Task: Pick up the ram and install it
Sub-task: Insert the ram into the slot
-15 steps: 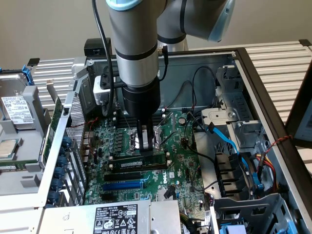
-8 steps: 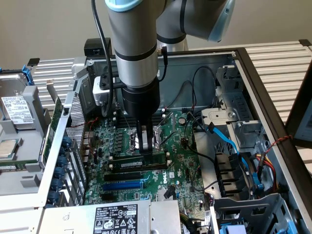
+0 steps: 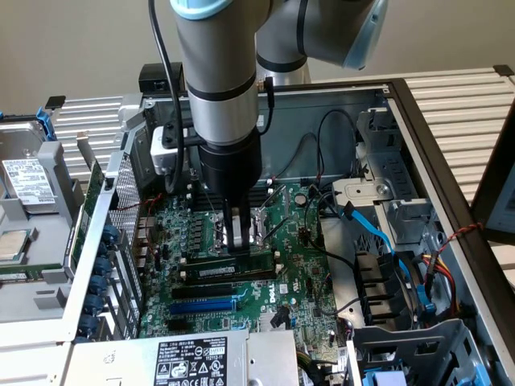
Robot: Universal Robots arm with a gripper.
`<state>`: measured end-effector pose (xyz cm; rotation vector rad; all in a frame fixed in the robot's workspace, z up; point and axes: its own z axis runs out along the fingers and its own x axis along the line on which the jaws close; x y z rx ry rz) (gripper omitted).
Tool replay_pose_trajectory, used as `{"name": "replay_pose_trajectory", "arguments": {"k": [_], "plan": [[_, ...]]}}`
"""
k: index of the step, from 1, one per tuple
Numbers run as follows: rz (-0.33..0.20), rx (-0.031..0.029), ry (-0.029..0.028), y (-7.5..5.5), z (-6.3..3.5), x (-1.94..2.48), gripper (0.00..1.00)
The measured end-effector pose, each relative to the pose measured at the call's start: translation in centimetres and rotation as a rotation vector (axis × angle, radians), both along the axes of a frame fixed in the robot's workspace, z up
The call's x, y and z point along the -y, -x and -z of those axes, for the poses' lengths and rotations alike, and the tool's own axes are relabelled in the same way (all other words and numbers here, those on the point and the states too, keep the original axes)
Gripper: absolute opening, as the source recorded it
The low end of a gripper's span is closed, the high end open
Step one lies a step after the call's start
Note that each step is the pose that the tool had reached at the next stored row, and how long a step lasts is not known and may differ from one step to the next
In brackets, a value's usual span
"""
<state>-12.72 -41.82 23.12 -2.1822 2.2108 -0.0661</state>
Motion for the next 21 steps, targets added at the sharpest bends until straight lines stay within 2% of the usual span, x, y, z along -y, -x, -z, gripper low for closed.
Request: {"name": "replay_pose_trajectory", "arguments": {"k": [7,13,17,21], "plan": [[0.0,0.0011,-0.0003,0.06,0.0,0.08,0.12],[0.0,0.0063,-0.0008,0.07,-0.01,0.15,0.12],[0.0,0.013,-0.0076,0.06,-0.1,0.16,0.12],[0.0,0.0152,-0.0118,0.06,-0.68,0.16,0.12]]}}
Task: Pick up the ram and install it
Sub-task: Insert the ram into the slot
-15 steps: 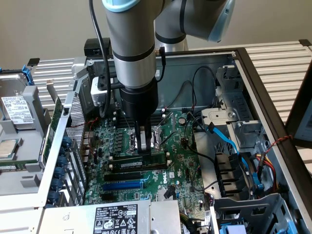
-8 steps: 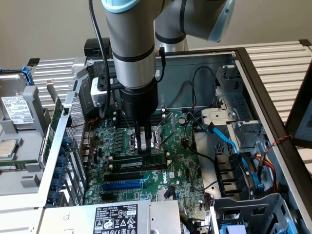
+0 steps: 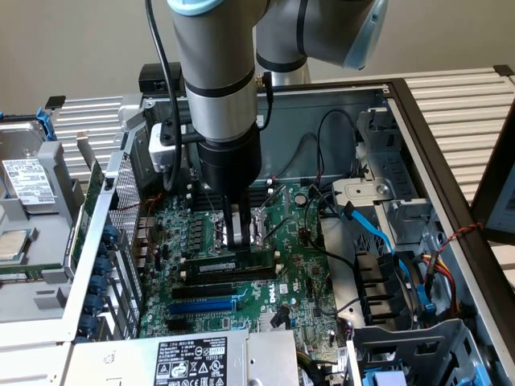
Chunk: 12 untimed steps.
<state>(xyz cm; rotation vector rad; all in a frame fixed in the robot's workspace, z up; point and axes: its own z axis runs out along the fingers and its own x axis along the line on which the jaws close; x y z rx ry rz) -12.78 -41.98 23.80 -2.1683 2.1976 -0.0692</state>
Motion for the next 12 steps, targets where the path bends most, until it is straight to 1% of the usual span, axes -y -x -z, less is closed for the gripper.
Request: {"name": "replay_pose_trajectory", "arguments": {"k": [3,9,11,12], "plan": [[0.0,0.0,-0.0011,0.0,-0.53,0.01,0.12],[0.0,-0.0004,-0.0012,-0.1,-0.9,0.06,0.12],[0.0,-0.0022,-0.0013,-0.3,-1.16,0.08,0.12],[0.0,-0.0047,-0.0013,-0.3,-1.2,0.08,0.12]]}}
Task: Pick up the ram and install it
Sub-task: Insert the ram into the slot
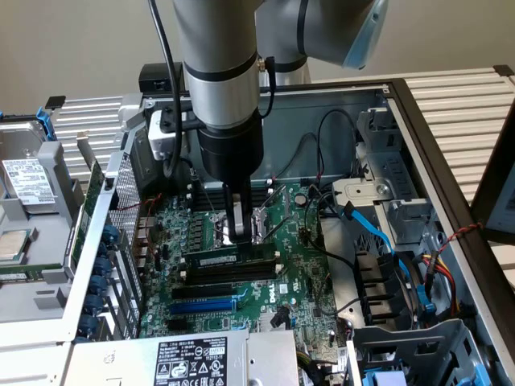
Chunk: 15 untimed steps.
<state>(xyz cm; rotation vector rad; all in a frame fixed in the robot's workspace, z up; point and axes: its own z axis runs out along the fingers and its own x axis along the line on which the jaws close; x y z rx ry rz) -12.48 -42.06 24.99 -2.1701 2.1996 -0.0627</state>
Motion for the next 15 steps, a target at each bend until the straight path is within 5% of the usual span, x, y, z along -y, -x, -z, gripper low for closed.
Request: {"name": "replay_pose_trajectory", "arguments": {"k": [1,4,8,15], "plan": [[0.0,-0.0054,-0.0003,-0.02,0.01,0.0,0.12],[0.0,-0.0084,-0.0001,-0.02,0.0,0.01,0.12],[0.005,-0.0273,0.0,-0.02,-0.09,0.03,0.12],[0.009,-0.0294,-0.0002,-0.23,-0.11,-0.1,0.12]]}}
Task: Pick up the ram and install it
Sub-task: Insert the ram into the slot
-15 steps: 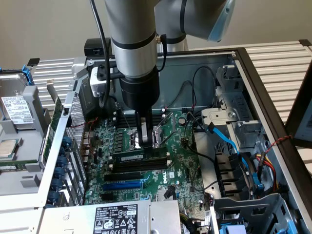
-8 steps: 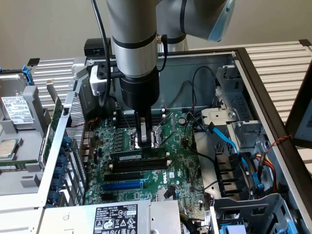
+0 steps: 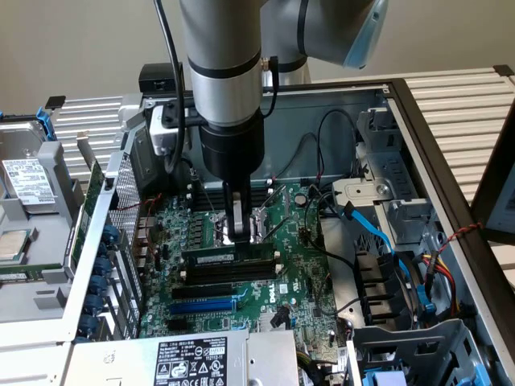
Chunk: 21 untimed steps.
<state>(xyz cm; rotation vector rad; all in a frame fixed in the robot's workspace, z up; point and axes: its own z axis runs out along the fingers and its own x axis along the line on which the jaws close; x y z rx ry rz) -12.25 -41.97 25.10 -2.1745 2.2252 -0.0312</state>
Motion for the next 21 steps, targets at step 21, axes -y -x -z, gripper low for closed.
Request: {"name": "replay_pose_trajectory", "arguments": {"k": [21], "plan": [[0.033,-0.0011,0.0023,-0.26,0.01,0.09,0.12]]}}
